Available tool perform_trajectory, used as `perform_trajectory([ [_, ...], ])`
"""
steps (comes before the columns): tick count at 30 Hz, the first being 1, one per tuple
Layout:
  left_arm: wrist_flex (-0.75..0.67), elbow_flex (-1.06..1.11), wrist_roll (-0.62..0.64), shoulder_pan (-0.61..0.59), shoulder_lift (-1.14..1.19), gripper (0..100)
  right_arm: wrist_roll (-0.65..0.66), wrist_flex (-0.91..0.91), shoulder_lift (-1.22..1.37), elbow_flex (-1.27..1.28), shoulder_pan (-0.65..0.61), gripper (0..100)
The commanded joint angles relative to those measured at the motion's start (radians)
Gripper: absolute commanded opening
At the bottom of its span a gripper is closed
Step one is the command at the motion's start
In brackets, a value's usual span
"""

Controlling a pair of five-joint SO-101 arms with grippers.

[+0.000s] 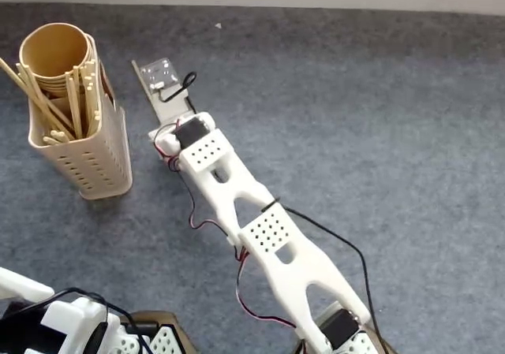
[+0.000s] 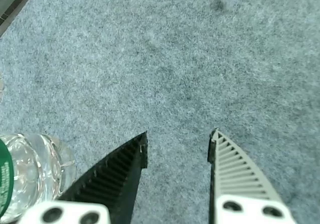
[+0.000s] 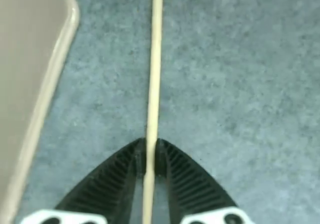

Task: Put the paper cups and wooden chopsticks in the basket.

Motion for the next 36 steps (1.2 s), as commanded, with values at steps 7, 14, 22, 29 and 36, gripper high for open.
perform_trajectory([
  [7,0.002,-0.005,-0.006,-0.004,-0.016,21,-0.173,-0.111,-0.269,-0.242,0.096,0.4],
  [14,0.002,-0.005,-0.006,-0.004,-0.016,21,-0.075,0.084,-0.602,-0.242,0.108,0.4],
  [22,0.005,-0.004,-0.005,-0.004,-0.015,21,-0.060,0.498,-0.820,-0.242,0.171,0.5],
  [29,0.000,-0.004,-0.006,-0.002,-0.007,21,0.005,0.504,-0.970,-0.240,0.110,0.5],
  [36,0.000,-0.002,-0.006,-0.004,-0.005,21,0.003,0.506,-1.316,0.220,0.114,0.4],
])
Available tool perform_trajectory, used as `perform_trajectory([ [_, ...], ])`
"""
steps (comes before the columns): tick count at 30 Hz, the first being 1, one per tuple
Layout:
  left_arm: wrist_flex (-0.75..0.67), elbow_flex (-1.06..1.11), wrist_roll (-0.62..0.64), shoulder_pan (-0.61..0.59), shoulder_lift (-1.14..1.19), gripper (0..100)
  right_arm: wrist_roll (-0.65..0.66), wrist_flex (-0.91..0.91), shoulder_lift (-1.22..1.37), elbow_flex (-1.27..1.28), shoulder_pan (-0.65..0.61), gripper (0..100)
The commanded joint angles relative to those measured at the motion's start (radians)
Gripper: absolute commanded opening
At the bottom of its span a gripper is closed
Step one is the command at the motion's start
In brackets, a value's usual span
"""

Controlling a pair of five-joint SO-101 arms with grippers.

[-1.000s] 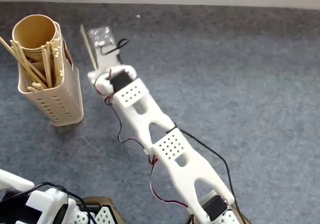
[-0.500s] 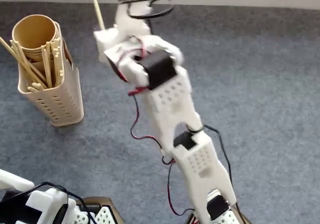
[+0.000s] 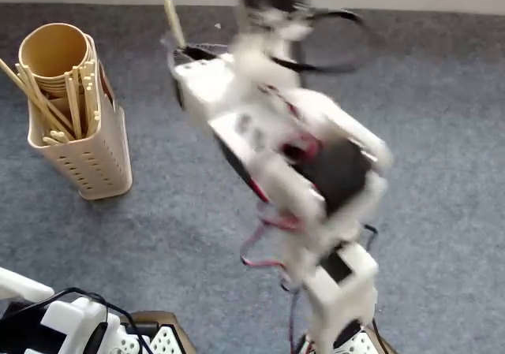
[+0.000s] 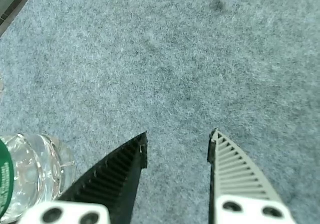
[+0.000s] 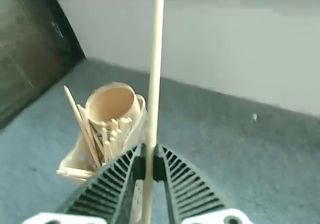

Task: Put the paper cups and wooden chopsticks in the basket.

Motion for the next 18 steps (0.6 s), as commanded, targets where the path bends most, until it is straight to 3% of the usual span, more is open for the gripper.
perform_trajectory([
  [1,0.000,-0.002,-0.006,-0.004,-0.005,21,0.008,0.013,-0.232,0.366,0.021,0.4],
  [7,0.000,0.039,-0.006,0.008,-0.005,21,0.008,-0.001,-0.716,1.035,-0.018,0.4],
  [9,0.000,0.054,-0.006,0.019,-0.005,21,0.005,-0.113,-0.849,1.319,-0.065,0.5],
  [12,0.000,0.062,-0.006,0.039,-0.005,21,-0.017,-0.581,-1.009,1.793,-0.087,0.5],
  [16,0.000,0.077,-0.006,0.035,-0.005,21,-0.012,-1.491,-1.106,2.371,-0.107,0.5],
  [18,0.000,0.096,-0.006,0.035,-0.005,21,-0.012,-1.897,-1.081,2.519,-0.128,0.5],
])
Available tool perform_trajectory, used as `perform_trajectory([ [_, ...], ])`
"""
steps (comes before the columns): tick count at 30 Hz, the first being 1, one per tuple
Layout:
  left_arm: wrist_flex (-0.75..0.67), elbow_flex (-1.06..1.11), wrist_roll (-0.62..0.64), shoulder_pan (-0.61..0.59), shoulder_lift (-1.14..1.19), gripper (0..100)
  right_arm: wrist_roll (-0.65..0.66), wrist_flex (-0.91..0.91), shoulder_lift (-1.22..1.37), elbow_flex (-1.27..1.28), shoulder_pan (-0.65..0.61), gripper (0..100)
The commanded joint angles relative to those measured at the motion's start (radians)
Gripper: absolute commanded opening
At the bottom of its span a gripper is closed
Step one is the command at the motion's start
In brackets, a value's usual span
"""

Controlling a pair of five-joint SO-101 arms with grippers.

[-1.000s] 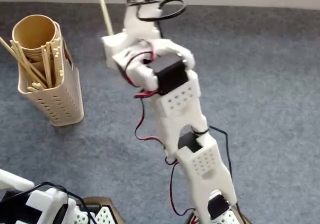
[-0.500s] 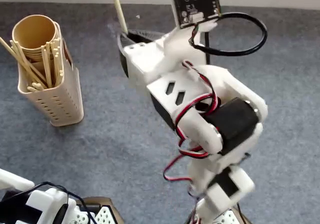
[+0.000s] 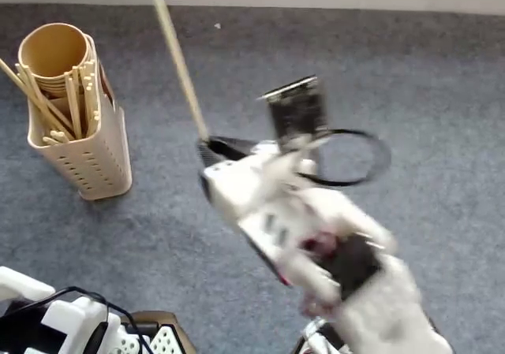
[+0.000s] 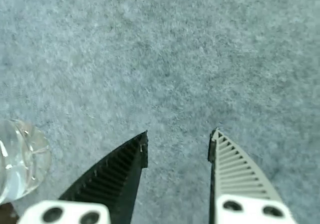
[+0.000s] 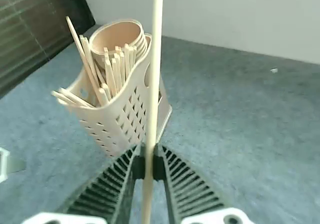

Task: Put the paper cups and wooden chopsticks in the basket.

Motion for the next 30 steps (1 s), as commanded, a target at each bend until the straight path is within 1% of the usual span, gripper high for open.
perform_trajectory([
  [1,-0.002,0.018,-0.008,0.019,-0.004,21,-0.002,-1.066,0.013,0.410,-0.038,0.5],
  [2,-0.002,0.018,-0.008,0.019,-0.004,21,-0.002,-1.185,0.045,0.423,-0.054,0.5],
  [3,-0.009,0.015,-0.008,0.019,-0.004,21,-0.002,-1.260,0.084,0.420,-0.071,0.5],
  [4,-0.028,0.018,-0.008,0.021,-0.004,21,-0.002,-1.310,0.127,0.400,-0.087,0.5],
  [6,-0.058,0.019,-0.006,0.021,-0.004,21,-0.003,-1.353,0.222,0.321,-0.113,0.5],
  [9,-0.074,0.028,-0.006,0.021,-0.004,21,-0.002,-1.345,0.355,0.154,-0.120,0.5],
  [11,-0.074,0.033,-0.006,0.021,-0.004,21,-0.002,-1.345,0.423,0.047,-0.102,0.5],
  [16,-0.074,0.035,-0.006,0.025,-0.004,21,-0.008,-1.385,0.567,-0.170,-0.097,0.5],
  [21,-0.069,0.036,-0.006,0.018,-0.004,21,-0.002,-1.419,0.723,-0.259,-0.193,0.5],
  [26,-0.068,0.036,-0.006,-0.019,-0.004,21,0.051,-1.461,0.877,-0.337,-0.174,0.5],
  [30,-0.072,0.067,-0.008,-0.019,-0.005,21,0.049,-1.461,0.987,-0.424,-0.162,0.5],
])
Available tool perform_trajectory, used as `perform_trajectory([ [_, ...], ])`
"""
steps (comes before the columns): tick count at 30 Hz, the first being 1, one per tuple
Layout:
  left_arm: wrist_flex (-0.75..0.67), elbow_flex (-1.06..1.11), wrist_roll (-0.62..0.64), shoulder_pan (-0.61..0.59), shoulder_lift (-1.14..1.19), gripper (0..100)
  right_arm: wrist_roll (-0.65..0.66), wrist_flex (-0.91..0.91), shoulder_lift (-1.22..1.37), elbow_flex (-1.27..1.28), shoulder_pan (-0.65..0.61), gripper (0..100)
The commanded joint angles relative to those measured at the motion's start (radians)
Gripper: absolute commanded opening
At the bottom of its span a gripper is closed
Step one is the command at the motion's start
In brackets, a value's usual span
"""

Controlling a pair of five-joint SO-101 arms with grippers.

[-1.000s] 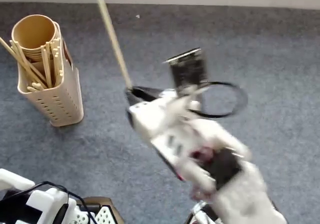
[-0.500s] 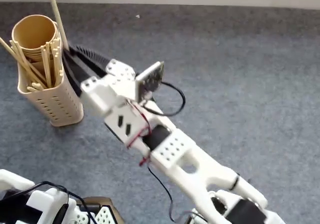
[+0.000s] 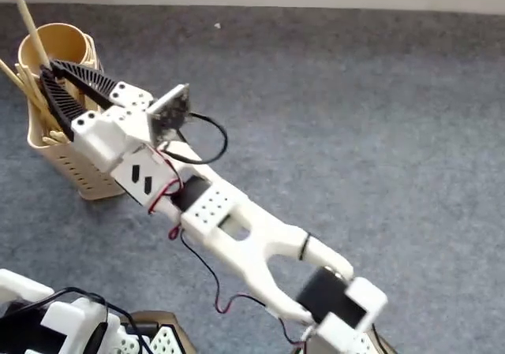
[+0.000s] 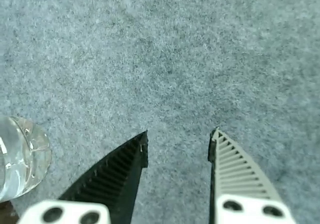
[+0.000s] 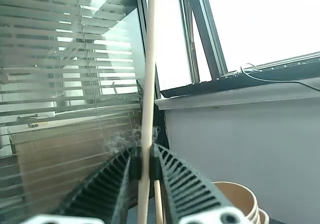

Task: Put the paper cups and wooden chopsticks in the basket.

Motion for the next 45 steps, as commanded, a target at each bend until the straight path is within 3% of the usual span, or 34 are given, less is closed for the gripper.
perform_trajectory([
  [1,-0.015,0.030,-0.008,-0.008,-0.005,21,0.012,-0.019,0.054,-0.105,0.019,0.5],
  [12,-0.015,0.030,-0.008,-0.008,-0.005,21,0.012,-0.016,0.232,-0.266,0.061,1.2],
  [20,-0.015,0.033,-0.008,-0.008,-0.005,21,0.011,0.068,0.232,-0.271,0.061,33.4],
  [25,-0.015,0.033,-0.008,-0.008,-0.005,21,0.011,0.073,0.232,-0.271,0.061,31.6],
  [30,-0.015,0.027,-0.008,-0.008,-0.012,21,0.017,0.077,0.186,-0.272,0.130,22.8],
  [33,-0.005,0.021,-0.003,0.005,-0.025,21,0.017,0.225,0.076,-0.271,0.197,14.4],
  [37,0.279,-0.067,0.002,0.097,-0.137,21,0.017,0.498,-0.114,-0.272,0.248,0.6],
  [41,0.646,-0.228,0.002,0.214,-0.269,21,0.017,0.763,-0.262,-0.269,0.283,0.5],
  [45,0.875,-0.346,0.025,0.323,-0.384,21,0.049,0.978,-0.418,-0.271,0.246,0.5],
])
